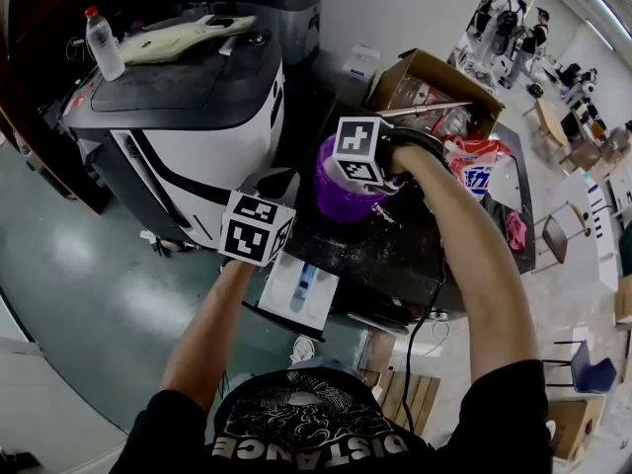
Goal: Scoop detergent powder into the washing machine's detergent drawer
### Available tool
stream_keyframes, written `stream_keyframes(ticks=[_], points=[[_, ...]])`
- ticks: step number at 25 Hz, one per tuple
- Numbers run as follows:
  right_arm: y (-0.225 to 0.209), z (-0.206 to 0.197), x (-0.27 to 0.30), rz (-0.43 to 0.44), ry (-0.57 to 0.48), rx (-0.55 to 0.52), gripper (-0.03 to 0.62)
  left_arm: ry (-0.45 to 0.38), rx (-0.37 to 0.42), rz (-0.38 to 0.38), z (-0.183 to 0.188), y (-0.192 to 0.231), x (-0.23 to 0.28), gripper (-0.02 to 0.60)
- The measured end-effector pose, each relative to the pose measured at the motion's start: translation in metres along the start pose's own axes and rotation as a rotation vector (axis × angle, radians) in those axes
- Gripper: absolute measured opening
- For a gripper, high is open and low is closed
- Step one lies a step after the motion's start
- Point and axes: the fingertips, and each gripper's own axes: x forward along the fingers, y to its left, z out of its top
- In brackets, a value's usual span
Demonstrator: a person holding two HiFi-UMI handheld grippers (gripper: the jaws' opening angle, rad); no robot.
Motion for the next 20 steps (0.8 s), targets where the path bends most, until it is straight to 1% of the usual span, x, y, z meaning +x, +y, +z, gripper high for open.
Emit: stream_keyframes(ticks=[6, 12, 17, 20], points=[[0.007, 0.007, -0.002, 0.081, -0.073, 0.051, 0.037, 0.003, -0.001, -0.006, -0.003, 0.0, 0.001, 0.006], [0.015, 0.02, -0.013, 0.171, -0.206, 0.113, 0.037, 0.008, -0.001, -0.016, -0.005, -0.002, 0.003, 0.006], [0.015, 0.026, -0.017, 0.204, -0.29, 0.175, 0.035, 0.008, 0.005, -0.023, -0.004, -0.003, 0.005, 0.006], [0.012, 0.031, -0.022, 0.229, -0.361, 0.241, 0.035, 0.006, 0.004, -0.024, -0.003, -0.002, 0.005, 0.006]])
